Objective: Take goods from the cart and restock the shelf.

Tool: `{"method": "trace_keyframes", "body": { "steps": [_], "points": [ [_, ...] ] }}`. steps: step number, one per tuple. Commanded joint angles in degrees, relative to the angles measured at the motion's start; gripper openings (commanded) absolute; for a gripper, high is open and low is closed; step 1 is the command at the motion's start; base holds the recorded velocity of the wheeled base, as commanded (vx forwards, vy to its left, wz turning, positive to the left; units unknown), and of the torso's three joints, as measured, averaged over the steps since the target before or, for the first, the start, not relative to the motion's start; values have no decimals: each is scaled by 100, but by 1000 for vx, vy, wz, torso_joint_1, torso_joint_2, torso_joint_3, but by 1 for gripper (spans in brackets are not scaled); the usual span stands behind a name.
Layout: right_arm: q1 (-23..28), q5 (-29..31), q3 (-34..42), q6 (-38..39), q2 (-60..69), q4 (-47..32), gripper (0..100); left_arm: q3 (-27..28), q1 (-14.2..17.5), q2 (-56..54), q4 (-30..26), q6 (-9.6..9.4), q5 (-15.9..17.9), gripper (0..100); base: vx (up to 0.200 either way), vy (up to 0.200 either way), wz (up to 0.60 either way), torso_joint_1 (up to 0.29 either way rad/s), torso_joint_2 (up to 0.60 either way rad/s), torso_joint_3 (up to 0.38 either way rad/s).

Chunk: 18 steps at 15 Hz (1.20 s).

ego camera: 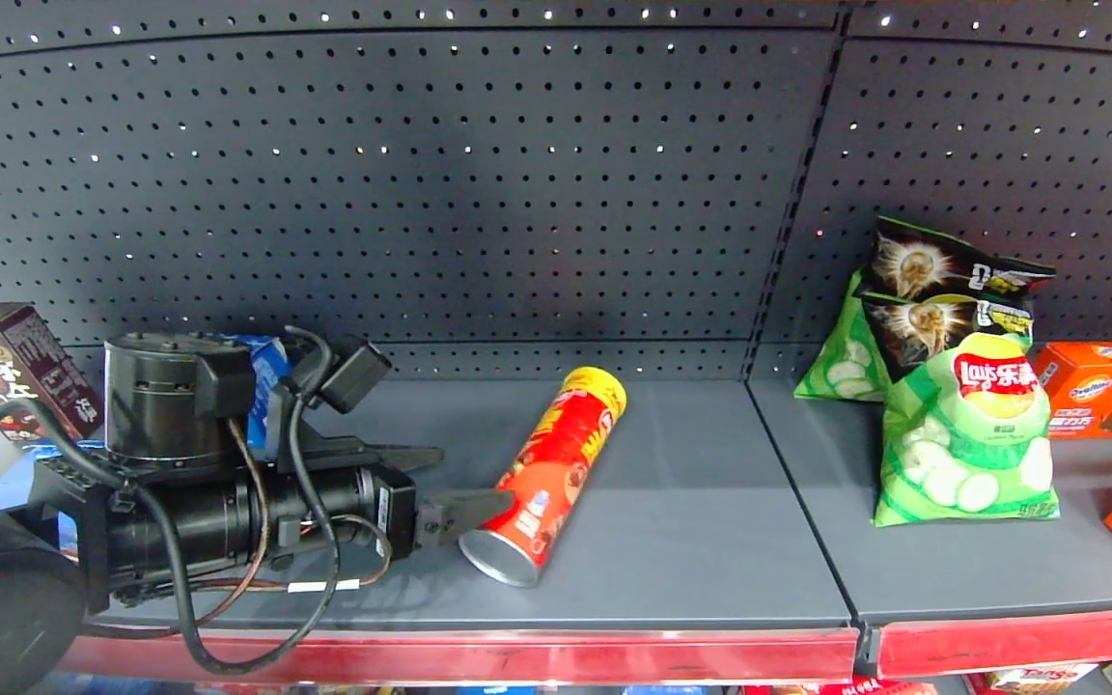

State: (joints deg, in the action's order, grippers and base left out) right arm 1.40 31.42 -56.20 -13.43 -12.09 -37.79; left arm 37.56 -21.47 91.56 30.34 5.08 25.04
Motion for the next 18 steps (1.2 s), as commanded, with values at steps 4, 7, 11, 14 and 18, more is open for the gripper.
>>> {"method": "trace_keyframes", "body": {
  "steps": [4,7,11,14,18],
  "points": [
    [0,5,-5,-1,5,-18,0,155,11,-16,16,1,10,100,0,0,0,0,0,0],
    [0,14,12,-1,32,-35,0,1034,-94,134,-46,-7,45,100,0,0,0,0,0,0],
    [0,23,4,-1,40,-44,0,1957,-393,380,-2,520,-307,100,0,0,0,0,0,0],
    [9,14,74,7,93,-44,0,2651,-411,450,-72,625,-430,100,0,0,0,0,0,0],
    [9,14,171,16,207,-71,0,2994,-675,-51,-2331,63,-1818,100,0,0,0,0,0,0]
  ]
}}
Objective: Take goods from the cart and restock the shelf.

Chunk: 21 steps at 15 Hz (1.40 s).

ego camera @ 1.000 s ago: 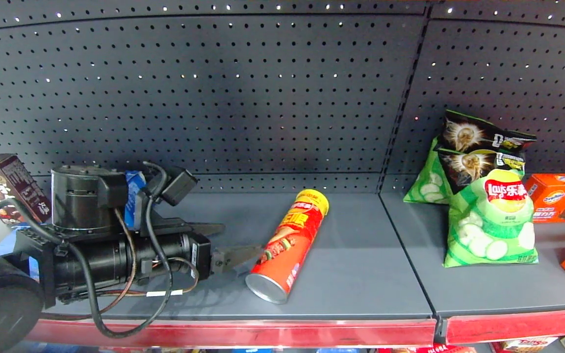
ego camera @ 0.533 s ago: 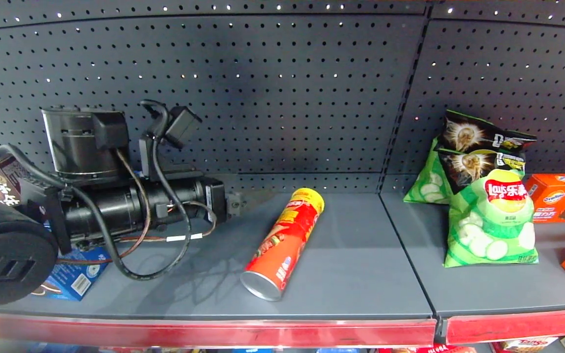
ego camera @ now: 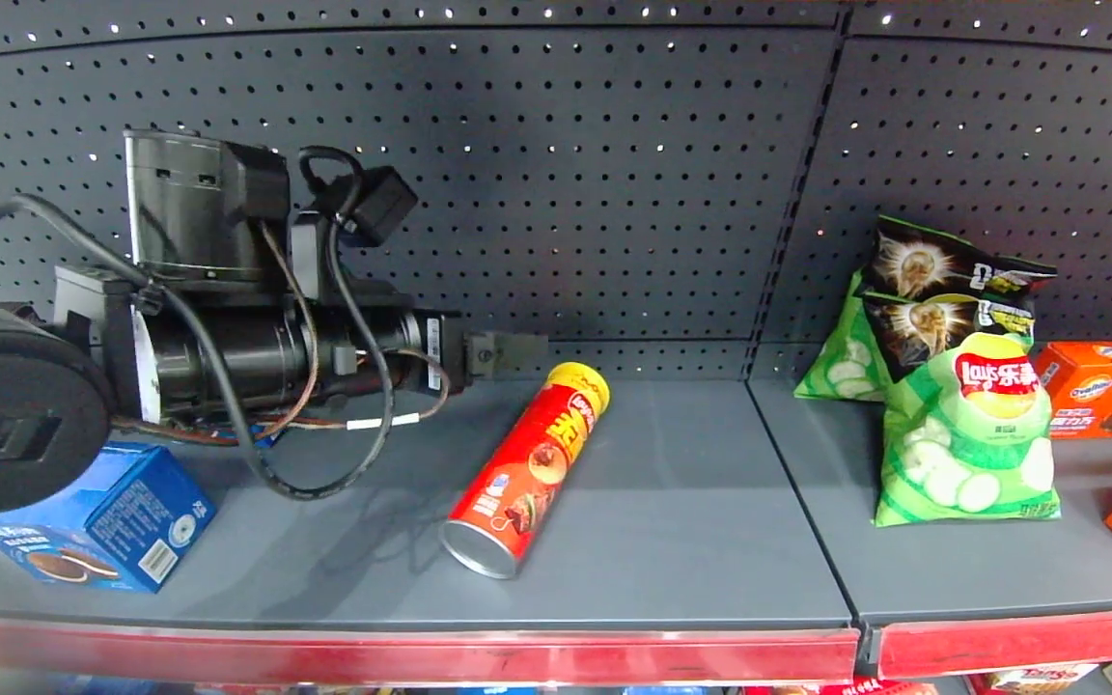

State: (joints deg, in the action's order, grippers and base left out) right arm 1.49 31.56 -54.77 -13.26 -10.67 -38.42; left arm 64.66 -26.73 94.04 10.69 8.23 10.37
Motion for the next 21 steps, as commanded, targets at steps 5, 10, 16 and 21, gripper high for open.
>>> {"method": "trace_keyframes", "body": {
  "steps": [5,10,16,21],
  "points": [
    [1,-1,169,34,390,-297,0,1638,-104,-377,-3170,-656,-616,100,0,0,0,0,0,0],
    [-8,-1,160,43,407,-385,0,3642,441,185,-5859,-1878,-273,100,0,0,0,0,0,0],
    [-17,-1,160,34,381,-596,0,3765,177,651,-5921,-1965,-264,100,0,0,0,0,0,0],
    [1,8,160,26,407,-745,0,4028,10,1284,-5692,-1948,-466,100,0,0,0,0,0,0]
  ]
}}
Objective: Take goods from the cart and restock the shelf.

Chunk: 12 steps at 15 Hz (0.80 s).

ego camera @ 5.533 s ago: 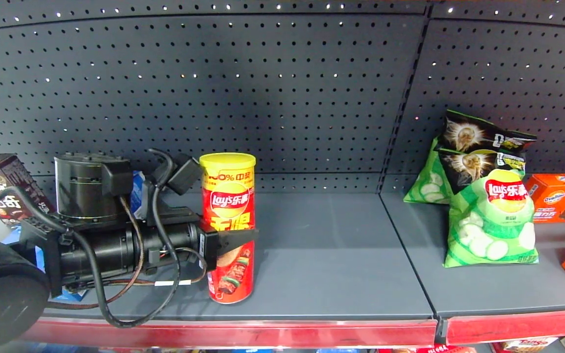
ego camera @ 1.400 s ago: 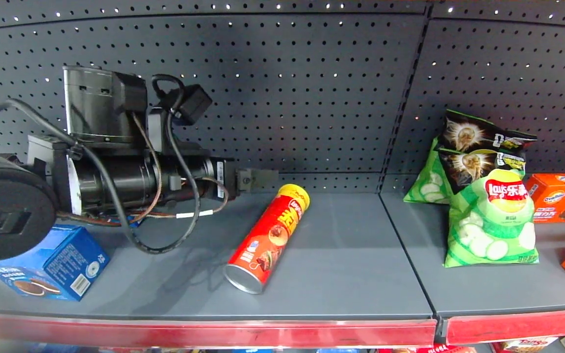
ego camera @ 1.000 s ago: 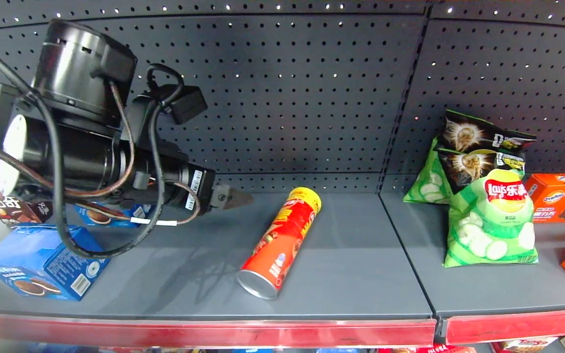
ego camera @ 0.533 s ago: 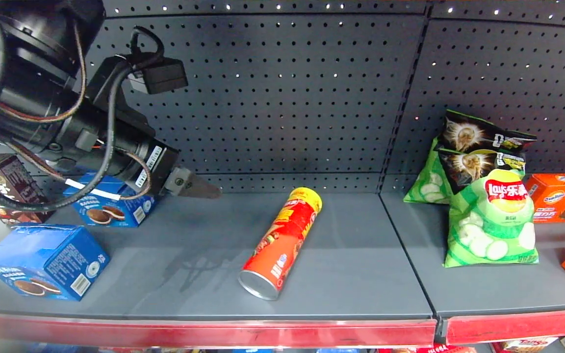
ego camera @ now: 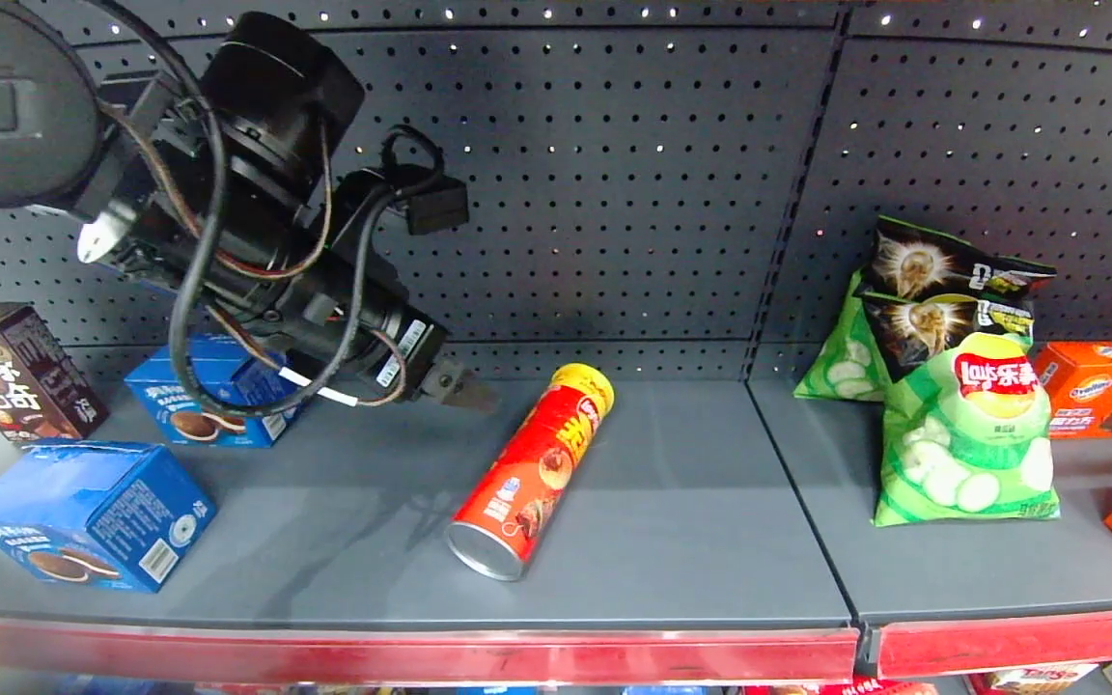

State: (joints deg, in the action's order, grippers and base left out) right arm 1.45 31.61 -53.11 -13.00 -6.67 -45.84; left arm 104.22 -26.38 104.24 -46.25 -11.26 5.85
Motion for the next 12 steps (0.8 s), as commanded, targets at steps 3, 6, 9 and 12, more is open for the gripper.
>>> {"method": "trace_keyframes", "body": {
  "steps": [3,6,9,12],
  "points": [
    [40,3,-6,-1,69,-118,0,371,-69,615,-7,10,-31,100,0,0,0,0,0,0],
    [66,3,-6,-1,139,-233,0,591,-350,975,-33,-7,-67,100,0,0,0,0,0,0],
    [66,73,64,-19,210,-242,0,688,-588,1098,-33,-7,-84,100,0,0,0,0,0,0],
    [75,82,152,-19,227,-242,0,925,-702,1221,-77,-25,-111,100,0,0,0,0,0,0]
  ]
}}
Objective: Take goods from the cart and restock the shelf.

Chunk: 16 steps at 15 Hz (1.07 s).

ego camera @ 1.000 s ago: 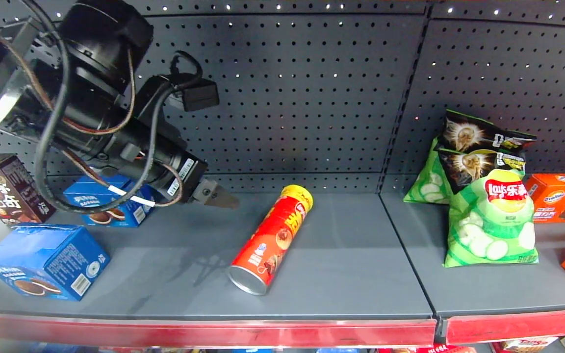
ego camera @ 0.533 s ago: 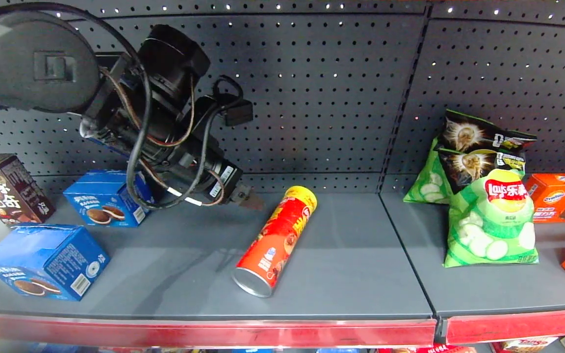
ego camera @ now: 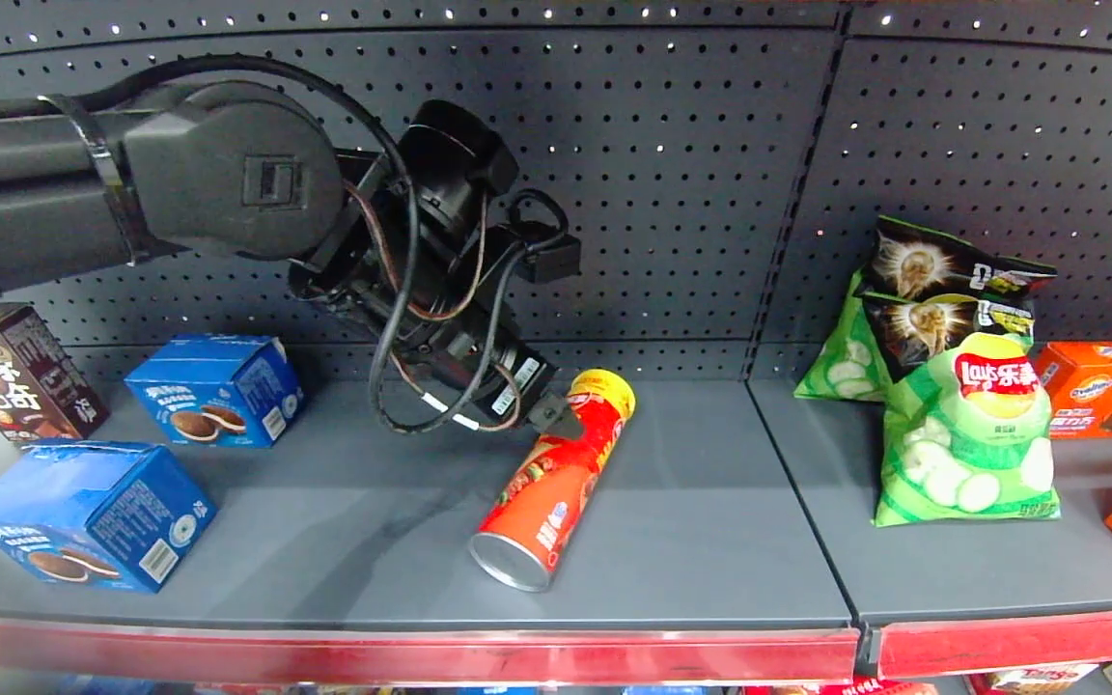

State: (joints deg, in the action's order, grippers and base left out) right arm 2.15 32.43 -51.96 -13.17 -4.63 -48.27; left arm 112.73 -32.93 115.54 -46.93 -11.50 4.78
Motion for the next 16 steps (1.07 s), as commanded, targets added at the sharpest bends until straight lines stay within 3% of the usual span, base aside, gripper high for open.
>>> {"method": "trace_keyframes", "body": {
  "steps": [1,16],
  "points": [
    [5,0,36,-2,24,2,0,74,-109,100,-35,-2,-3,100,0,0,0,0,0,0],
    [5,36,221,-2,24,2,0,187,-65,1049,-141,-11,-144,100,0,0,0,0,0,0]
  ]
}}
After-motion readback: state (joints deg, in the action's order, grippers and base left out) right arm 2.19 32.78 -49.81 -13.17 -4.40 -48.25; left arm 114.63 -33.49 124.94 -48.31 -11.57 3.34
